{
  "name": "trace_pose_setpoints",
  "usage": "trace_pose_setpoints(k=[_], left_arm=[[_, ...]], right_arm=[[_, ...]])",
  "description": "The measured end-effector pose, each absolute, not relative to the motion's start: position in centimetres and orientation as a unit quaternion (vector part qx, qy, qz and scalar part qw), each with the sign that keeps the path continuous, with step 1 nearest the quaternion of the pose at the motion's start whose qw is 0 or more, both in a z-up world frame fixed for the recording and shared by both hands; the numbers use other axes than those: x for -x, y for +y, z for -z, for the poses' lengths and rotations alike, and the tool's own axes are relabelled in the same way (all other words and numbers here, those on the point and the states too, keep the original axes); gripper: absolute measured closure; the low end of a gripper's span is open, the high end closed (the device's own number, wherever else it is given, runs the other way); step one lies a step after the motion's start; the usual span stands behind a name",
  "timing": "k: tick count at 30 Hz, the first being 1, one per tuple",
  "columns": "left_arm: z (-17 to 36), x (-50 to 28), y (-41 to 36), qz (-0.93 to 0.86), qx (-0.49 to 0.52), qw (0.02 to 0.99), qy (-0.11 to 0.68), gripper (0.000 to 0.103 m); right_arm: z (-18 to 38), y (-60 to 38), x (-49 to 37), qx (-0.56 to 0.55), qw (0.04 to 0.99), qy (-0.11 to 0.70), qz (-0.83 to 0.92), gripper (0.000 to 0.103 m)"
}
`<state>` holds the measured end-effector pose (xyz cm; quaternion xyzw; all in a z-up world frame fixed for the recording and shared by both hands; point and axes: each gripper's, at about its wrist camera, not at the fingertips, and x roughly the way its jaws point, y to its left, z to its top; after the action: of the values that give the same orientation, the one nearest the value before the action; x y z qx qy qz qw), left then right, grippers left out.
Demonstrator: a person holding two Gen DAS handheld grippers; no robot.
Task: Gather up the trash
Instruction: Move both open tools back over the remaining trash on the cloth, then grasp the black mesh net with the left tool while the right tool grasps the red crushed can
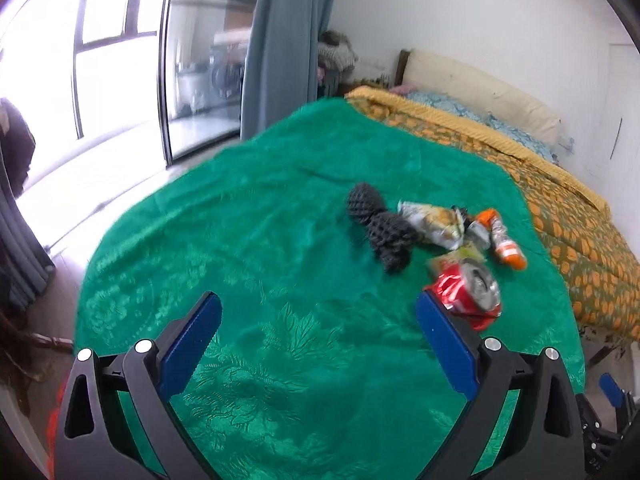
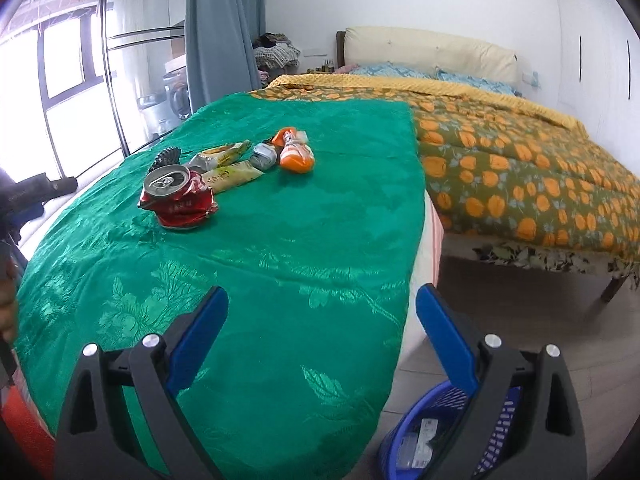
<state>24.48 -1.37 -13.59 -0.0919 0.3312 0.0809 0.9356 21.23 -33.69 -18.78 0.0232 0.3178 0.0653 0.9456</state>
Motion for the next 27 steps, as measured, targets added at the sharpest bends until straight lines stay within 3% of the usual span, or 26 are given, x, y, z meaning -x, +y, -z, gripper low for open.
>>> trace_pose_setpoints(k=[8,13,20,21,22,23,27], left_arm=[[15.9,-28.4,-1.0,-0.007,0.105,0.915,0.389,0.007],[14.3,-35.3,-2.0,0.034,0.11,0.906,0.407,0.007],[17.2,-41.9,-2.8,0.018,0.095,0.883,0.459,0.007],[17.6,-42.2,-2.4,0.017,0.103,0.881,0.461,0.018],[18.0,-42.5,-2.0,0.022,0.109,0.878,0.466,0.044],[18.3,-42.7,-1.6,0.031,0.112,0.874,0.472,0.058],[17.9,-40.8,-0.3,0.047,0.099,0.881,0.46,0.066]], right_arm=[[18.8,-31.2,-20.5,0.012,0.94,0.325,-0.106,0.011],[19.3,-30.5,-20.1,0.02,0.936,0.332,-0.118,0.011],[19.6,-31.2,-20.1,0.012,0.935,0.334,-0.114,0.011],[19.7,-31.3,-20.1,0.011,0.935,0.335,-0.114,0.011],[19.7,-31.5,-20.1,0.011,0.935,0.335,-0.114,0.011],[19.8,-31.6,-20.1,0.011,0.935,0.336,-0.113,0.011],[19.9,-31.9,-20.1,0.01,0.934,0.338,-0.112,0.011]])
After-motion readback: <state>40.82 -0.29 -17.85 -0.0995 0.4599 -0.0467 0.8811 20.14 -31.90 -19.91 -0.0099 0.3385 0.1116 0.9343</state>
